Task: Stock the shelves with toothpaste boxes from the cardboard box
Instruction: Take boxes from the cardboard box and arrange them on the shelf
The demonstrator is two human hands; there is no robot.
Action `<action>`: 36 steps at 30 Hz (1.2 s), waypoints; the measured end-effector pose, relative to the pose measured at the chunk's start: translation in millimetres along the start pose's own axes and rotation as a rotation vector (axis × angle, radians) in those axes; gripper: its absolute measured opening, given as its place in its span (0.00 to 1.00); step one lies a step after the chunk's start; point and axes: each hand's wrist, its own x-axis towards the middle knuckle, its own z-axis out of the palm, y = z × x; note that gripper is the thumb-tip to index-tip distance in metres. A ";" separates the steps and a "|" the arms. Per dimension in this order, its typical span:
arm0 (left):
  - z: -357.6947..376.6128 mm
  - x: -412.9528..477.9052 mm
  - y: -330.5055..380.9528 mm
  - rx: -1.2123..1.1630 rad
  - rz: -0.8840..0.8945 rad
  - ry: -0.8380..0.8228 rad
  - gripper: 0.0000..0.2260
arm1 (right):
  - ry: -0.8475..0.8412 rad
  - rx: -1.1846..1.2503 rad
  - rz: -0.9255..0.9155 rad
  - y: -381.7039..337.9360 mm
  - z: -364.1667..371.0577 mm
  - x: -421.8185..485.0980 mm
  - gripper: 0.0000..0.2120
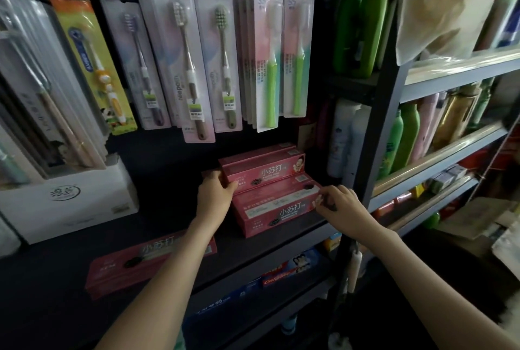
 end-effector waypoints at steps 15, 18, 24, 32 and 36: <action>-152.6 -80.5 -53.7 1.047 -0.219 -0.680 0.47 | -0.074 0.062 -0.526 -101.6 49.5 -28.9 0.23; -176.4 -95.5 -75.9 0.968 -0.101 -0.554 0.36 | -0.163 0.064 -0.672 -141.2 71.2 -42.8 0.22; -199.0 -124.4 -64.7 0.789 0.357 -0.173 0.23 | -0.082 -0.071 -0.726 -182.8 71.9 -48.3 0.29; -173.5 -112.5 -14.7 0.737 0.774 0.119 0.28 | 0.272 -0.383 -0.839 -145.4 14.8 -32.7 0.32; -131.5 -91.4 1.3 0.571 0.598 0.156 0.41 | 0.360 -0.462 -0.673 -111.2 -3.6 -13.4 0.28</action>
